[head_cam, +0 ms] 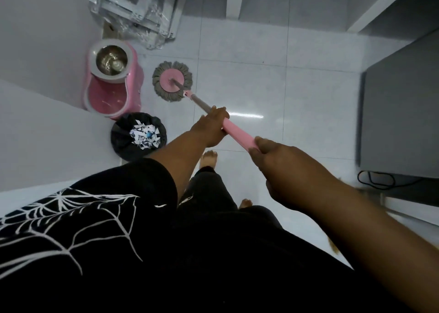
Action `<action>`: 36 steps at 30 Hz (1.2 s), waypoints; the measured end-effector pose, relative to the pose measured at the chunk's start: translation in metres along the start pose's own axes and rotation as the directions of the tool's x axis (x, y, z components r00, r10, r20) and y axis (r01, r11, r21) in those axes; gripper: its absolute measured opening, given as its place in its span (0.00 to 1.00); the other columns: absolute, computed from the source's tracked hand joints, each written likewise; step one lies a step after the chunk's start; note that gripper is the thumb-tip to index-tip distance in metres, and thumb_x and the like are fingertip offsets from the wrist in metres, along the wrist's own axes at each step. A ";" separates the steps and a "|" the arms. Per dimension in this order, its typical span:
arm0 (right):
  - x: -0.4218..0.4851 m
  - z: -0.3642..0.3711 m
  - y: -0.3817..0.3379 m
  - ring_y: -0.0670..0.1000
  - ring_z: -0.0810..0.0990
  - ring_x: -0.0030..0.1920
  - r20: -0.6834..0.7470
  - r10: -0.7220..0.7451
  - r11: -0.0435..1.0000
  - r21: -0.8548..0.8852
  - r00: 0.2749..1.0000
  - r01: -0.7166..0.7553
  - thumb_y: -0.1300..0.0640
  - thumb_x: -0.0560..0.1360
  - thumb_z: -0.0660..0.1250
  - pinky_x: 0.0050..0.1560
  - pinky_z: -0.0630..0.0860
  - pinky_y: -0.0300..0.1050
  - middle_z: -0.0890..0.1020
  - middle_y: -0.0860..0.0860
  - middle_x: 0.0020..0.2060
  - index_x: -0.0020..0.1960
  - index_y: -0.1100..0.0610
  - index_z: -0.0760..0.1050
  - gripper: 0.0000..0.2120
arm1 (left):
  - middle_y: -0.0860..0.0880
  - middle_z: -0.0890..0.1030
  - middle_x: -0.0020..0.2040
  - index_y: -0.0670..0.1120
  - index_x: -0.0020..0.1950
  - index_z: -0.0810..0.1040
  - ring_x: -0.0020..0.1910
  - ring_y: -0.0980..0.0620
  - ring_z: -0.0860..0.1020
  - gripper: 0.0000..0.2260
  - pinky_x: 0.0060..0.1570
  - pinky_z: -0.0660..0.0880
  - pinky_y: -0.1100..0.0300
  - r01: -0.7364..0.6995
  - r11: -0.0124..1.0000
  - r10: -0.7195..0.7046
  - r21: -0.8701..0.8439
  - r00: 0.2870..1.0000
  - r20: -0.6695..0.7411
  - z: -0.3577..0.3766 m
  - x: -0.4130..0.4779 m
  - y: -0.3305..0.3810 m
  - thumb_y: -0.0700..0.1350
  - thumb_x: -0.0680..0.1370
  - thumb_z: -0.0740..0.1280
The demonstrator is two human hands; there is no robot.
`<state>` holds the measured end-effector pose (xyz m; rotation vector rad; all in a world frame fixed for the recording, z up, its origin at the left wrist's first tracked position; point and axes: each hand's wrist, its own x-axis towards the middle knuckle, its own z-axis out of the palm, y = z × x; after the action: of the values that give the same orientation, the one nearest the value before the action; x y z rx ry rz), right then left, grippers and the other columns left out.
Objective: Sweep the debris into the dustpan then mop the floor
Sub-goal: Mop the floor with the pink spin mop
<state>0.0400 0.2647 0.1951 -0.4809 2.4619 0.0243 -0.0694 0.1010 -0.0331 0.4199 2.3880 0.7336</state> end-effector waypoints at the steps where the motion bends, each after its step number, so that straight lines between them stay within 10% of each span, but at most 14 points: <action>1: 0.015 -0.006 -0.002 0.52 0.73 0.43 -0.015 0.002 1.000 0.022 1.000 -0.002 0.63 0.77 0.63 0.41 0.64 0.39 0.68 0.55 0.70 0.74 0.59 0.62 0.27 | 0.45 0.68 0.71 0.46 0.64 0.68 0.76 0.43 0.59 0.17 0.69 0.64 0.41 0.006 1.000 -0.006 0.001 1.000 0.006 -0.013 0.010 -0.010 0.43 0.78 0.67; 14: 0.068 0.000 -0.023 0.56 0.77 0.56 -0.066 0.096 0.982 0.167 0.993 -0.083 0.63 0.77 0.63 0.42 0.71 0.43 0.66 0.58 0.73 0.74 0.60 0.62 0.27 | 0.41 0.66 0.72 0.43 0.67 0.66 0.76 0.41 0.58 0.20 0.69 0.66 0.43 0.007 0.996 -0.016 0.085 0.994 0.107 -0.051 0.043 -0.051 0.42 0.78 0.68; 22: -0.037 0.061 -0.068 0.54 0.77 0.48 -0.031 0.194 0.968 0.168 0.980 -0.186 0.66 0.75 0.61 0.39 0.67 0.42 0.68 0.55 0.70 0.73 0.57 0.64 0.26 | 0.43 0.67 0.71 0.45 0.66 0.67 0.74 0.42 0.63 0.18 0.66 0.68 0.44 -0.117 0.986 0.095 0.121 0.980 0.174 0.021 -0.041 -0.014 0.43 0.78 0.67; 31: -0.188 0.133 -0.132 0.55 0.78 0.62 0.035 0.334 0.910 0.248 0.942 -0.332 0.62 0.75 0.62 0.52 0.79 0.45 0.58 0.51 0.78 0.77 0.51 0.60 0.32 | 0.45 0.73 0.56 0.46 0.56 0.71 0.52 0.45 0.76 0.12 0.48 0.73 0.53 -0.330 0.937 0.288 0.117 0.917 0.276 0.118 -0.160 0.043 0.47 0.76 0.69; 36: -0.216 0.139 -0.148 0.51 0.59 0.77 0.035 0.220 0.926 0.306 0.975 -0.220 0.44 0.73 0.70 0.64 0.74 0.47 0.51 0.48 0.79 0.79 0.51 0.53 0.41 | 0.48 0.73 0.58 0.49 0.57 0.71 0.53 0.45 0.76 0.12 0.43 0.71 0.53 -0.379 0.904 0.316 0.196 0.904 0.288 0.119 -0.178 0.037 0.51 0.77 0.67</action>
<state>0.3311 0.2169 0.2239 -0.0668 2.4474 -0.2645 0.1463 0.0983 -0.0103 1.0099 2.1899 0.4935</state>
